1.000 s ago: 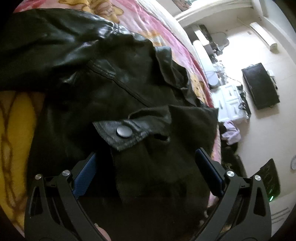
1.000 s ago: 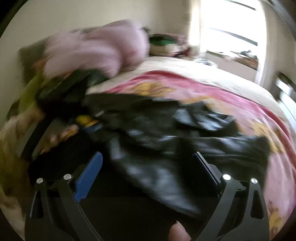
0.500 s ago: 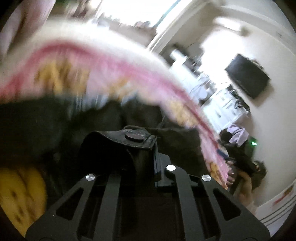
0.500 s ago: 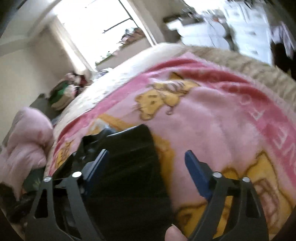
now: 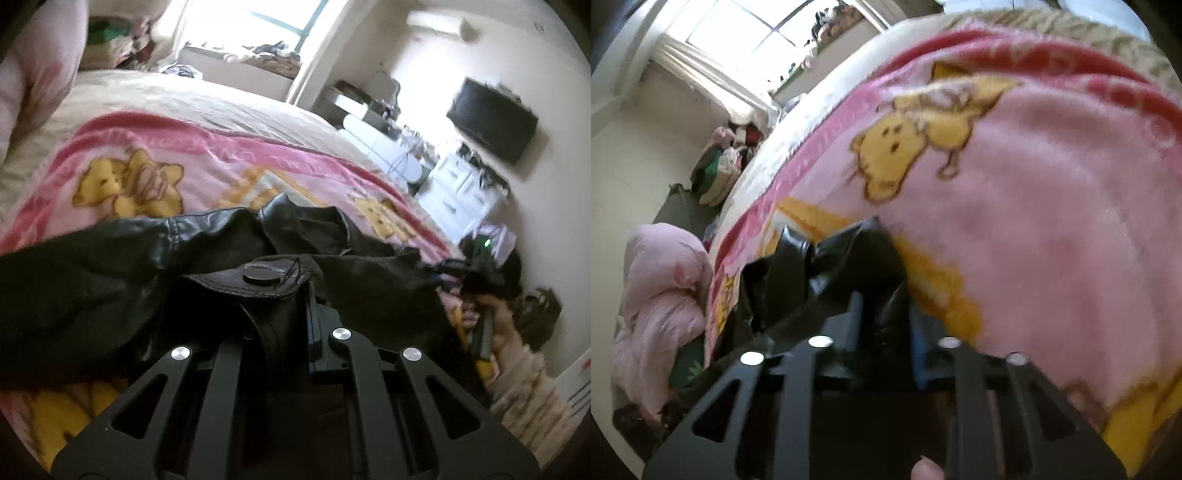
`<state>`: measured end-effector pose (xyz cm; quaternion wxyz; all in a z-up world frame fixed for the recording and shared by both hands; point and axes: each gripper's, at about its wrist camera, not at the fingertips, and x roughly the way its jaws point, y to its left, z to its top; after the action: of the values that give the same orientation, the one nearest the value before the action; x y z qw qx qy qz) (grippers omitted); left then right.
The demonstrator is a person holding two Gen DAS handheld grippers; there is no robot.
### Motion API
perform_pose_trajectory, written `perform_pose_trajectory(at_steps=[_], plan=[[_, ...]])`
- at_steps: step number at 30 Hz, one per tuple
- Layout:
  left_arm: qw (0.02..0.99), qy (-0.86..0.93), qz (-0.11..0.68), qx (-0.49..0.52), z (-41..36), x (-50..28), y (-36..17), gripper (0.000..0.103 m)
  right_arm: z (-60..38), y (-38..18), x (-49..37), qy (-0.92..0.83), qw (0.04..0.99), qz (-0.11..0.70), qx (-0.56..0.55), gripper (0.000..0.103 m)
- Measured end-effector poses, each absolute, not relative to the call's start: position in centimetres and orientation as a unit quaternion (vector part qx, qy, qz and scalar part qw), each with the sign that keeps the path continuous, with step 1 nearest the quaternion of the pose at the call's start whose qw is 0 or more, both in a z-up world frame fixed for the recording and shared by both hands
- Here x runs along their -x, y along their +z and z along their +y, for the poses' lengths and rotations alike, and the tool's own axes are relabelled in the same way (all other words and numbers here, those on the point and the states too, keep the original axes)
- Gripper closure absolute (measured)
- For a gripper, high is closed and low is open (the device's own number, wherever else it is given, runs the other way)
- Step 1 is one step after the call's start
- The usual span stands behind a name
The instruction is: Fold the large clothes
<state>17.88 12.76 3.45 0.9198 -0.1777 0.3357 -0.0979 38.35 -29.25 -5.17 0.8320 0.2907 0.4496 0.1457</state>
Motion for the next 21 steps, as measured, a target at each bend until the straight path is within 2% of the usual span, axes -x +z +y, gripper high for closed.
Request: perform_pose_trajectory(at_steps=[4,8,11,13,14,15,17,21], plan=[[0.918,-0.069,0.354,0.163,13.1,-19.1,1.5,0.101,-30.0,-6.3,-38.5,0.112,0.838,0.452,-0.286,0.093],[0.891,-0.031,0.426,0.153,13.4,-20.7,-2.0,0.098,-29.2,-6.9,-38.7,0.092,0.845,0.463,-0.252,0.090],[0.878,-0.021,0.449,0.165,13.6,-21.0,-3.6,0.098,-28.8,-5.5,-38.4,0.083,0.857,0.458,-0.220,0.077],[0.882,-0.023,0.444,0.159,13.5,-20.8,-3.1,0.098,-28.8,-4.0,-37.6,0.078,0.873,0.440,-0.197,0.075],[0.884,-0.025,0.439,0.157,13.5,-20.7,-2.8,0.098,-28.8,-3.3,-37.1,0.080,0.879,0.430,-0.190,0.069],[0.886,-0.027,0.436,0.155,13.4,-20.6,-2.4,0.098,-28.9,-2.3,-36.4,0.082,0.887,0.415,-0.185,0.058],[0.888,-0.030,0.432,0.155,13.3,-20.5,-2.1,0.097,-28.7,-0.5,-34.8,0.094,0.901,0.389,-0.171,0.049],[0.883,-0.036,0.434,0.173,13.8,-20.6,-2.1,0.095,-26.6,1.6,-32.0,0.135,0.912,0.365,-0.128,0.049]])
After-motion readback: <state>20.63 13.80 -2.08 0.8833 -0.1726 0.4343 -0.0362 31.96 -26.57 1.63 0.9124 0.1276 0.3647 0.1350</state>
